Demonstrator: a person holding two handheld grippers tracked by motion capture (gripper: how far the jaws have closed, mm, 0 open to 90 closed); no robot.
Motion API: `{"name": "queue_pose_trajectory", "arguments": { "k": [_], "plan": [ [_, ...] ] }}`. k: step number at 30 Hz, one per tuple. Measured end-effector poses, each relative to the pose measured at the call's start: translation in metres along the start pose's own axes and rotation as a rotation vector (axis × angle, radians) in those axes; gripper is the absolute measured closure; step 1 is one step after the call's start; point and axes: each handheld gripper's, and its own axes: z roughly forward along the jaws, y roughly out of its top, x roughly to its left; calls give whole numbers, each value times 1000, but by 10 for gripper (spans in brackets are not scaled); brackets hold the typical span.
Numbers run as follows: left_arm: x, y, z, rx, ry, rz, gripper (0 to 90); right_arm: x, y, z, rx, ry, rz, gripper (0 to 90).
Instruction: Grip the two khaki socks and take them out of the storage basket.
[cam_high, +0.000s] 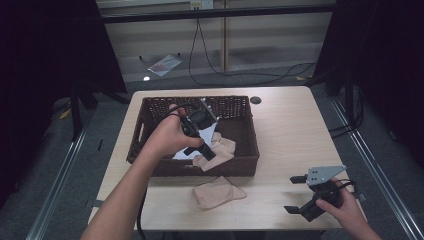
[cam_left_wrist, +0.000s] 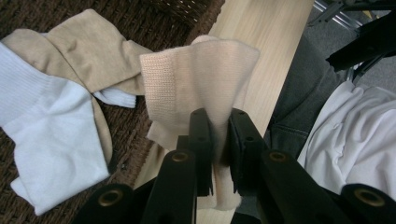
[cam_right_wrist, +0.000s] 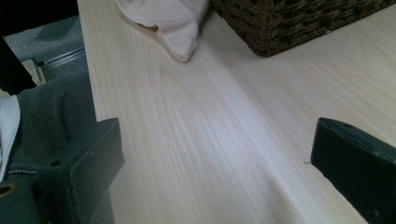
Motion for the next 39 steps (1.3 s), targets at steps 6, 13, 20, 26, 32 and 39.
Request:
{"name": "queue_pose_trajectory", "arguments": {
  "k": [6,13,20,26,32,39],
  "plan": [
    [-2,-1,7,3,-2,8,808,0,0,0,0,1,1,23],
    [-4,-3,19,14,-7,20,800,0,0,0,1,1,1,23],
    [-6,-4,31,14,-7,39,798,0,0,-1,1,-1,2,23],
    [-6,-6,43,21,3,32,794,0,0,-1,0,2,2,23],
    [-6,-10,54,24,0,30,786,0,0,-1,-1,4,0,23],
    [-4,-15,61,22,3,26,781,0,0,-1,-1,4,0,23]
  ]
}}
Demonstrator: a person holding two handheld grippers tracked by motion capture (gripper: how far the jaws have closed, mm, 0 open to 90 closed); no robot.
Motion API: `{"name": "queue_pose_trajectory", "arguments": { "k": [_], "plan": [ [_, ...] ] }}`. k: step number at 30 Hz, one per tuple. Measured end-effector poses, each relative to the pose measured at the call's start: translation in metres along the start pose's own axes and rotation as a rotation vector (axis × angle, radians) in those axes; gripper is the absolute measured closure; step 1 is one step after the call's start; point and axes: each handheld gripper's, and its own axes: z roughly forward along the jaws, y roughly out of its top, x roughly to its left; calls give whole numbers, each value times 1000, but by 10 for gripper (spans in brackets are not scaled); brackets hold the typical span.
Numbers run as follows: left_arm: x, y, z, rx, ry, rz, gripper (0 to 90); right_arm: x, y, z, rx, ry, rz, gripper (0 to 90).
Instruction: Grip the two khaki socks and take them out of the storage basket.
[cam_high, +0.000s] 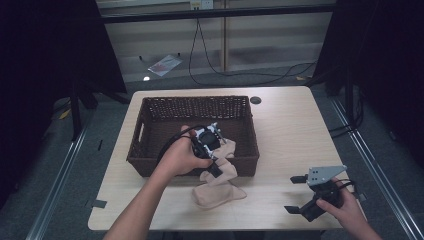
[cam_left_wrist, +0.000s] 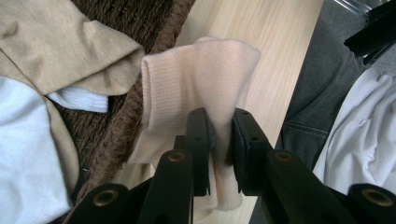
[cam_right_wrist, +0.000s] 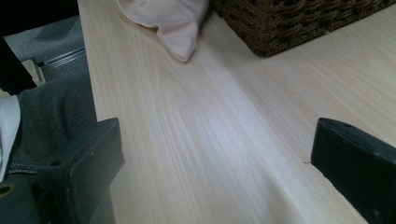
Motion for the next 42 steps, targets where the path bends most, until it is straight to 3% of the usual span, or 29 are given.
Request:
{"name": "queue_pose_trajectory", "arguments": {
  "k": [15,16,17,19,23,28,36,39,42],
  "plan": [
    [-1,-7,16,6,13,9,757,0,0,0,0,0,-1,23],
    [-1,-7,17,13,17,28,726,0,0,0,-1,0,-1,23],
    [-3,-8,20,16,19,8,677,0,0,0,0,0,-1,23],
    [-3,-10,21,5,26,16,525,0,0,0,0,-4,1,23],
    [-5,-16,22,-7,33,-4,351,0,0,0,1,-4,-2,23],
    [-7,-28,23,-36,47,1,216,0,0,0,1,-4,-3,23],
    [-8,-47,28,-89,71,30,129,1,0,0,4,-7,-2,23],
    [-9,-55,30,-85,89,45,119,1,0,0,2,-5,-3,23],
    [-8,-62,33,-99,91,38,110,0,0,1,3,-3,0,23]
  ]
}}
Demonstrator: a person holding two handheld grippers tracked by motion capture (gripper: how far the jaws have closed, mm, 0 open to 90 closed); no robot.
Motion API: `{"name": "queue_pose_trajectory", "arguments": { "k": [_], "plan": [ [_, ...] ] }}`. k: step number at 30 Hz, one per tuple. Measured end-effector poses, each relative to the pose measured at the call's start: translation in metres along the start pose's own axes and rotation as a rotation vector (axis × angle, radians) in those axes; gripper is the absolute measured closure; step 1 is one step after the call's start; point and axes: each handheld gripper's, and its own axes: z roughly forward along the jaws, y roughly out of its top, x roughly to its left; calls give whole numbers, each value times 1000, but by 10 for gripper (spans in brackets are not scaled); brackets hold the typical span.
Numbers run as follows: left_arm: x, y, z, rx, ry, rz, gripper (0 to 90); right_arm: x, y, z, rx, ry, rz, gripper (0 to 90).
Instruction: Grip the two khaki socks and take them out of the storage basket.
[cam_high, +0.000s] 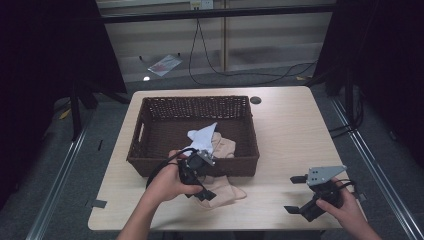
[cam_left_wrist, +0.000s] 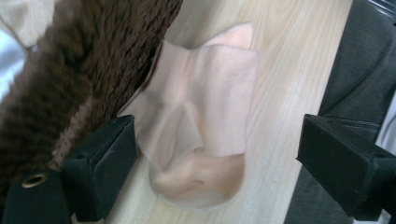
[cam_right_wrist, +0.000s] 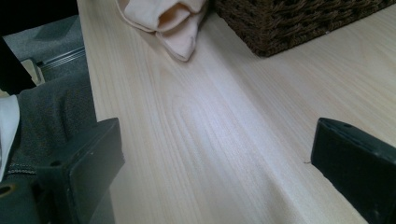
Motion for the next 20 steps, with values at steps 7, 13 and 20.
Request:
{"name": "queue_pose_trajectory", "arguments": {
  "k": [7,13,20],
  "plan": [
    [-1,-14,3,-34,10,22,108,0,0,0,0,-1,0,23],
    [-1,-25,9,-35,24,21,101,0,0,-1,-1,-3,-5,23],
    [-3,-31,14,-36,34,12,106,1,0,-1,0,-3,-6,22]
  ]
}}
